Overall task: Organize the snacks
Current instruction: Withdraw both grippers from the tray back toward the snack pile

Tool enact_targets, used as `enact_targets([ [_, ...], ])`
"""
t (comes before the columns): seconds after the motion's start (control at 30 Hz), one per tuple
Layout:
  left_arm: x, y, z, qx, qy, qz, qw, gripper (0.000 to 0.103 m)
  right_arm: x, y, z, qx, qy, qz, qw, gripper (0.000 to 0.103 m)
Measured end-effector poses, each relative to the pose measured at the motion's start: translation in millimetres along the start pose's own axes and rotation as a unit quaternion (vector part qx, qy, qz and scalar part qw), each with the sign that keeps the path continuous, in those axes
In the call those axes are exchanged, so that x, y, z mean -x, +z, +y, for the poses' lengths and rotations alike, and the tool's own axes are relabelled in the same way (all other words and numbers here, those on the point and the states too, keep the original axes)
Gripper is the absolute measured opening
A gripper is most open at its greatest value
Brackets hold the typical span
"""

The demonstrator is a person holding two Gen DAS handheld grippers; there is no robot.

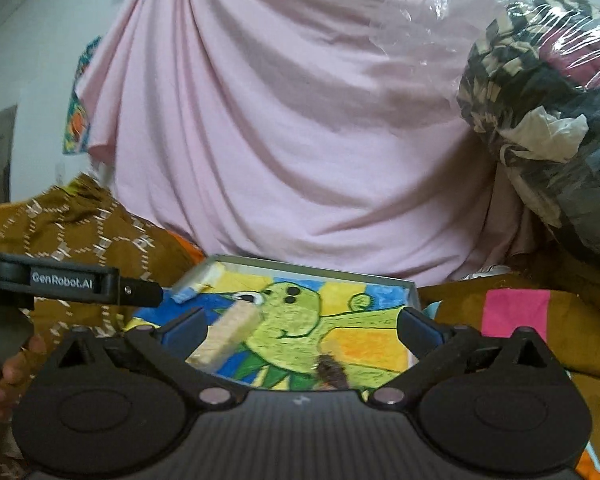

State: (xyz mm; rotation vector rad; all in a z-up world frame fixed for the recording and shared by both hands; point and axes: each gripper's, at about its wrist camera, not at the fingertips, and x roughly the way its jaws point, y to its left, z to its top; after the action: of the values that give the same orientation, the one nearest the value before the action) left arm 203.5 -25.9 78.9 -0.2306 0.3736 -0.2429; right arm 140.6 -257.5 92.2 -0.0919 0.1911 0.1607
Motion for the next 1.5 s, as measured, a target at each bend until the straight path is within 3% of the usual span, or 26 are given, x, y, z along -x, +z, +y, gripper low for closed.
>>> enact_targets([
  [0.33,62.0,-17.7,22.6,-0.022,0.023,-0.001,0.9995,0.102,45.7,-19.1,33.6,-0.007,0.033,0.007,0.999,0.103],
  [0.7,111.2,-53.8,66.5,-0.059,0.049,0.03,0.9966,0.102,71.2,-61.8,75.3,-0.027,0.078,0.073,0.994,0.103],
  [0.93,113.6,-79.4,87.3,-0.038,0.047,0.073,0.9955,0.102,72.0,-82.0,85.0,-0.031,0.101,0.126,0.986,0.103],
  [1.07,106.4,-83.5,86.6,-0.053,0.034,0.1,0.993,0.102,66.5,-94.2,88.5,-0.046,0.116,0.167,0.978,0.103],
  [1.5,88.7,-91.2,91.2,-0.058,0.029,0.123,0.9903,0.102,42.5,-122.2,95.6,-0.09,0.145,0.258,0.951,0.103],
])
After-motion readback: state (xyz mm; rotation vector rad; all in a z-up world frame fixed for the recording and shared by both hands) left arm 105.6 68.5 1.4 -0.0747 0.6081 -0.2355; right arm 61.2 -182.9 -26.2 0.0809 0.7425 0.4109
